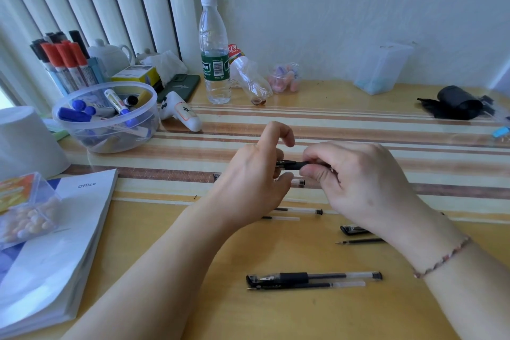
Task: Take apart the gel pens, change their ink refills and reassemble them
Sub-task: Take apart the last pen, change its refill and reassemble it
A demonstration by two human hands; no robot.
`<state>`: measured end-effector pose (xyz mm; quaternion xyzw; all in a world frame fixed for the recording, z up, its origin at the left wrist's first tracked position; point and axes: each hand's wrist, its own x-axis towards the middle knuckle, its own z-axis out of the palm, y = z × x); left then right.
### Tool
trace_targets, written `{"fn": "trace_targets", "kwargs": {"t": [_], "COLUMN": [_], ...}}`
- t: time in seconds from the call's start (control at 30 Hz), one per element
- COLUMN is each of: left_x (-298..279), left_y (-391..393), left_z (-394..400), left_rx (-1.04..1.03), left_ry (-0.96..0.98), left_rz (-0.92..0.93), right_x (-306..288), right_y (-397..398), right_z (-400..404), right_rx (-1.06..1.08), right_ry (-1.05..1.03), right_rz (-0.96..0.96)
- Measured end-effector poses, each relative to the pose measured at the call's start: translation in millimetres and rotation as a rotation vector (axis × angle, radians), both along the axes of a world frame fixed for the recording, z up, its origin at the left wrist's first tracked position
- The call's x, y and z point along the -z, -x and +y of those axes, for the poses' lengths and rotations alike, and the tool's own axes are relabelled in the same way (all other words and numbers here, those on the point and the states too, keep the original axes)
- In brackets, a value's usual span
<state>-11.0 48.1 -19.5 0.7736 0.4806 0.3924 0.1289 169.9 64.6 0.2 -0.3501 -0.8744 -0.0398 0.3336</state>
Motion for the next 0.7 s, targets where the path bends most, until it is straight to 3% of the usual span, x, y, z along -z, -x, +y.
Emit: {"fn": "trace_targets", "kwargs": {"t": [0.13,0.37,0.47,0.7], "left_x": [0.2,-2.3,0.2,6.2], "left_y": [6.6,52.2,58.8,62.3], "left_z": [-2.9,8.4,10.9,14.1], "left_rx": [0.055,-0.127,-0.119,-0.112], "left_ry": [0.027,0.205,0.304,0.353], "left_rz": [0.092,0.301,0.329,0.34], "right_x": [2.4,11.8,19.1,21.1], "right_y": [-16.0,-63.8,-61.9,-59.8], "right_z": [18.3,55.1,54.8,56.0], "right_rx": [0.066,0.321,0.338,0.31], "right_ry": [0.171,0.515,0.549,0.583], "right_rz": [0.013,-0.18,-0.283,-0.272]}}
